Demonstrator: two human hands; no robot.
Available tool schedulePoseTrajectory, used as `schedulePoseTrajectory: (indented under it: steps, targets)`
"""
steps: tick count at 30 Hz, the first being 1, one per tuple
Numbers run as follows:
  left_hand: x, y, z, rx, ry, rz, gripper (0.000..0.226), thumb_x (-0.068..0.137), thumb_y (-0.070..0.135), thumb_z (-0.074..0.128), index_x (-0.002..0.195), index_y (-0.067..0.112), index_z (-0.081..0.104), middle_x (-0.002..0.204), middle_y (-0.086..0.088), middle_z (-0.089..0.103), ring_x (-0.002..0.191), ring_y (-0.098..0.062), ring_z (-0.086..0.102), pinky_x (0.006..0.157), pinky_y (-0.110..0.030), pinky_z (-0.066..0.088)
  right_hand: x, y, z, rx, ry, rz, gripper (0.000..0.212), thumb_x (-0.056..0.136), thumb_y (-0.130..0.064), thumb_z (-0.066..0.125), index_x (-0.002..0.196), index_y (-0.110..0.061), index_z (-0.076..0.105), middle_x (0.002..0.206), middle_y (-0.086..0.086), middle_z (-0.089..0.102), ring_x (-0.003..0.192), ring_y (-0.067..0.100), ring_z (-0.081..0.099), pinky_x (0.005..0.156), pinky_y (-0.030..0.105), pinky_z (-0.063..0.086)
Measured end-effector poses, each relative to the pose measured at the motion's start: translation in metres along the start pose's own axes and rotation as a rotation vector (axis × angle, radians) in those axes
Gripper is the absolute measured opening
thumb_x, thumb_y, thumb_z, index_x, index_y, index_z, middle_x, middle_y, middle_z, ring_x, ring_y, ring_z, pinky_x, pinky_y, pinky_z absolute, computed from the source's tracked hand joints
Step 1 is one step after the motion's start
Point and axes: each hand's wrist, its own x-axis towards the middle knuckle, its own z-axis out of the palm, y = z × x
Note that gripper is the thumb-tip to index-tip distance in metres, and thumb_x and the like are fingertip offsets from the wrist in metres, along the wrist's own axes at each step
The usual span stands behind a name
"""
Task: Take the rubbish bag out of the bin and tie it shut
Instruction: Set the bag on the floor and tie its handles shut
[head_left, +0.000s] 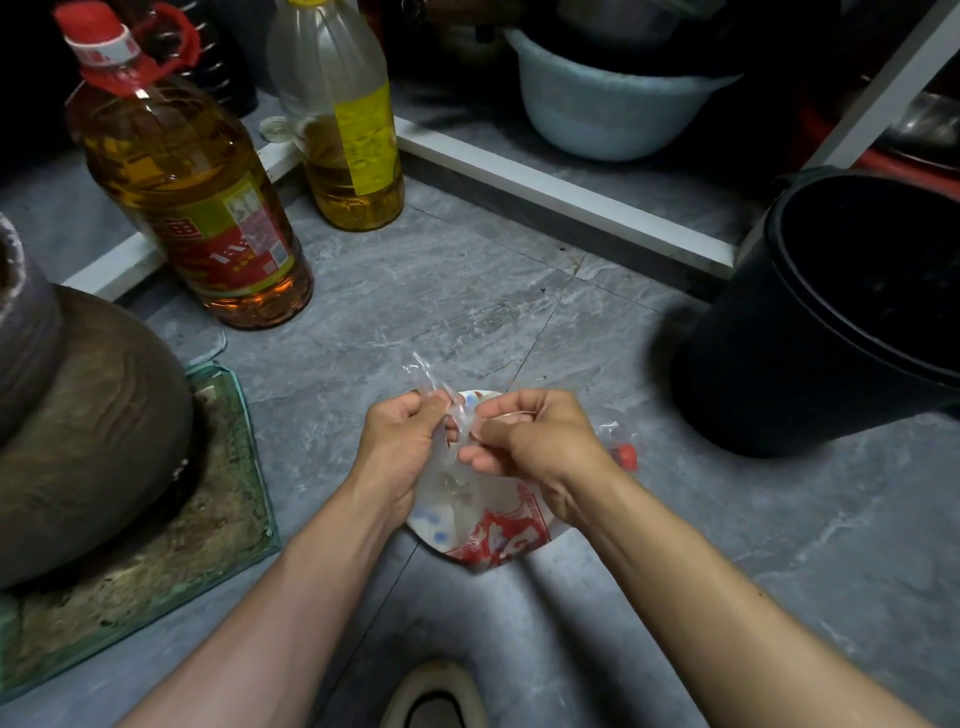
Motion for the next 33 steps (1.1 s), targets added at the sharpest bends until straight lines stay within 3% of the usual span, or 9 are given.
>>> schedulePoseTrajectory:
  steps: [5, 12, 15, 18, 21, 24, 27, 31, 33]
  targets:
    - [-0.003, -0.001, 0.0, 0.019, -0.003, 0.019, 0.021, 0.094, 0.015, 0.061, 0.078, 0.01, 0.074, 0.075, -0.018, 0.071, 0.06, -0.024, 0.064, 0.06, -0.03, 0.052, 0.002, 0.0, 0.002, 0.04, -0.065, 0.118, 0.033, 0.079, 0.013, 0.072, 0.109, 0.004, 0.06, 0.077, 0.019, 0.071, 0.054, 0.021, 0.071, 0.051, 0.026, 0.06]
    - [-0.009, 0.001, -0.002, 0.047, 0.011, 0.085, 0.016, 0.094, 0.006, 0.057, 0.083, 0.008, 0.069, 0.068, -0.005, 0.074, 0.061, -0.015, 0.068, 0.058, -0.026, 0.057, 0.008, -0.006, 0.002, -0.021, -0.209, 0.197, 0.023, 0.078, 0.014, 0.072, 0.096, 0.002, 0.064, 0.069, 0.015, 0.072, 0.058, 0.022, 0.074, 0.061, 0.03, 0.062]
    - [-0.01, 0.002, -0.005, 0.041, 0.018, 0.095, 0.012, 0.092, 0.004, 0.058, 0.086, 0.006, 0.068, 0.072, -0.012, 0.069, 0.063, -0.018, 0.065, 0.06, -0.027, 0.055, 0.008, -0.01, 0.0, -0.021, -0.225, 0.22, 0.013, 0.083, 0.012, 0.067, 0.084, -0.001, 0.065, 0.065, 0.013, 0.073, 0.057, 0.02, 0.073, 0.058, 0.027, 0.06]
    - [-0.01, 0.004, -0.009, -0.007, -0.037, 0.082, 0.014, 0.088, -0.003, 0.055, 0.088, 0.007, 0.065, 0.07, -0.015, 0.058, 0.061, -0.019, 0.056, 0.063, -0.03, 0.048, 0.009, -0.01, -0.003, 0.038, -0.175, 0.195, 0.015, 0.089, 0.009, 0.062, 0.083, -0.005, 0.066, 0.059, 0.009, 0.069, 0.05, 0.014, 0.069, 0.048, 0.021, 0.055]
    - [-0.015, 0.012, -0.012, -0.082, -0.171, 0.068, 0.02, 0.083, -0.009, 0.049, 0.092, 0.004, 0.061, 0.067, -0.008, 0.062, 0.061, -0.015, 0.06, 0.06, -0.023, 0.051, 0.012, -0.008, -0.004, 0.115, -0.11, 0.145, 0.015, 0.092, 0.007, 0.055, 0.087, 0.001, 0.067, 0.056, 0.013, 0.064, 0.042, 0.011, 0.059, 0.046, 0.02, 0.054]
    - [-0.021, 0.018, -0.01, -0.164, -0.304, 0.048, 0.015, 0.088, 0.004, 0.059, 0.103, 0.004, 0.056, 0.068, -0.009, 0.065, 0.06, -0.016, 0.065, 0.058, -0.023, 0.054, 0.013, -0.005, 0.001, 0.13, -0.075, 0.086, 0.018, 0.092, 0.009, 0.052, 0.086, 0.001, 0.067, 0.061, 0.015, 0.062, 0.048, 0.014, 0.059, 0.046, 0.018, 0.054]
    - [-0.014, 0.012, -0.011, 0.029, -0.237, 0.106, 0.031, 0.077, 0.028, 0.079, 0.097, 0.01, 0.063, 0.074, -0.004, 0.069, 0.066, -0.015, 0.064, 0.064, -0.026, 0.054, 0.014, 0.001, 0.008, 0.148, -0.049, 0.041, 0.017, 0.091, 0.01, 0.053, 0.083, 0.001, 0.065, 0.067, 0.014, 0.064, 0.055, 0.017, 0.063, 0.051, 0.02, 0.057]
    - [-0.006, 0.007, -0.006, 0.144, -0.149, 0.157, 0.018, 0.095, 0.024, 0.06, 0.087, 0.01, 0.067, 0.046, 0.003, 0.055, 0.043, -0.009, 0.05, 0.052, -0.024, 0.044, 0.013, 0.009, 0.01, 0.151, -0.01, -0.027, 0.016, 0.092, 0.01, 0.051, 0.089, 0.002, 0.064, 0.091, 0.016, 0.073, 0.058, 0.018, 0.067, 0.056, 0.022, 0.06]
    - [-0.004, 0.007, -0.005, 0.137, -0.107, 0.145, 0.021, 0.097, 0.019, 0.056, 0.083, 0.01, 0.068, 0.044, 0.001, 0.053, 0.04, -0.01, 0.049, 0.053, -0.024, 0.043, 0.012, 0.011, 0.008, 0.133, 0.016, -0.052, 0.017, 0.093, 0.009, 0.051, 0.088, 0.0, 0.065, 0.084, 0.018, 0.071, 0.056, 0.017, 0.067, 0.057, 0.022, 0.06]
